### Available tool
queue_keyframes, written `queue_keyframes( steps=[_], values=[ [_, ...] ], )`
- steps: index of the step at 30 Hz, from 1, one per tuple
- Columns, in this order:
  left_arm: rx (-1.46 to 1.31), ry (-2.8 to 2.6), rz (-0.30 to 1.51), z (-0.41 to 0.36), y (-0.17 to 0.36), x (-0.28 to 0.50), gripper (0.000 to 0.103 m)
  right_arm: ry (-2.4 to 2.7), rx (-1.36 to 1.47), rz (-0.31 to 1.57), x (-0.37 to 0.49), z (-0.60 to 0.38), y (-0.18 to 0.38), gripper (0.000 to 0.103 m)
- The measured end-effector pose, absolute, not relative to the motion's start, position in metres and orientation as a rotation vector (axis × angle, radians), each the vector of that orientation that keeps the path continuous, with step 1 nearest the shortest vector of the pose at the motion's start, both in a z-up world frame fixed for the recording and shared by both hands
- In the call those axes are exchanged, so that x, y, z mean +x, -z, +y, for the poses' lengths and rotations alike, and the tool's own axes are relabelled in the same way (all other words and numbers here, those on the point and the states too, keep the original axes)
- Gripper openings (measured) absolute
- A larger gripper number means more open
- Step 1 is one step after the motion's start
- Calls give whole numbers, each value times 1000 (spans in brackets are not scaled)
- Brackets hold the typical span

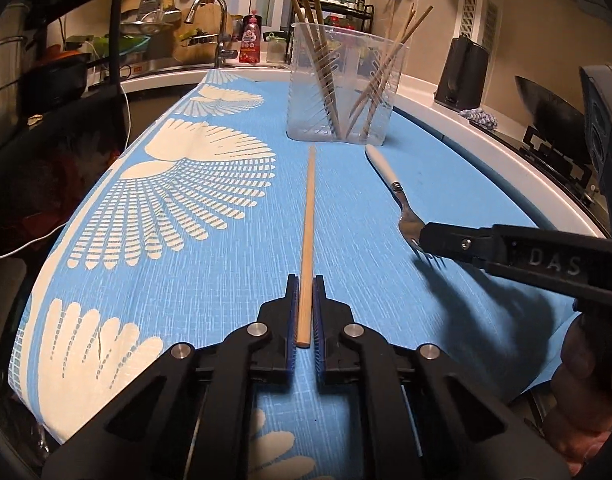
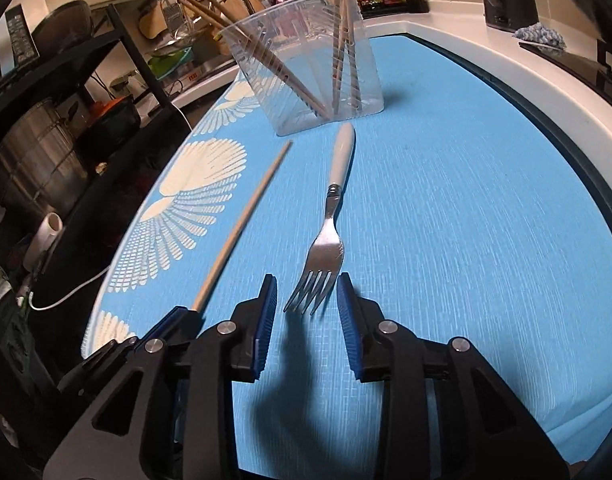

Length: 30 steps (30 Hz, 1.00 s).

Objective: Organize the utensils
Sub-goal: 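Close the left tool on a wooden chopstick while the right tool moves to the white-handled fork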

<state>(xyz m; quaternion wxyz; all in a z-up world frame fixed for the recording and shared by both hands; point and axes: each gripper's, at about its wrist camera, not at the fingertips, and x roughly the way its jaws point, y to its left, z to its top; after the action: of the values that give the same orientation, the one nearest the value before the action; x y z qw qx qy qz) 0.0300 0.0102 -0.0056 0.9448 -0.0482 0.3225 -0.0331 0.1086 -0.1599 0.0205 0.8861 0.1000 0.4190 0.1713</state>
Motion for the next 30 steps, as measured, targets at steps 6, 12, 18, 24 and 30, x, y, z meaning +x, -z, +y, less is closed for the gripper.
queue_keyframes(
  steps=[6, 12, 18, 24, 30],
  values=[
    [-97, 74, 656, 8, 5, 29, 7, -324, 147, 888, 109, -153, -17, 33],
    [-90, 97, 656, 2, 5, 30, 7, -300, 128, 884, 107, -166, -19, 21],
    [-82, 115, 653, -4, 5, 35, 7, -277, 139, 854, 107, -194, -21, 18],
    [-78, 132, 652, -8, 5, 40, 7, -265, 166, 814, 106, -224, -18, 18],
    [-59, 147, 641, -16, 6, 42, 7, -301, 211, 800, 105, -238, -9, 18]
  ],
)
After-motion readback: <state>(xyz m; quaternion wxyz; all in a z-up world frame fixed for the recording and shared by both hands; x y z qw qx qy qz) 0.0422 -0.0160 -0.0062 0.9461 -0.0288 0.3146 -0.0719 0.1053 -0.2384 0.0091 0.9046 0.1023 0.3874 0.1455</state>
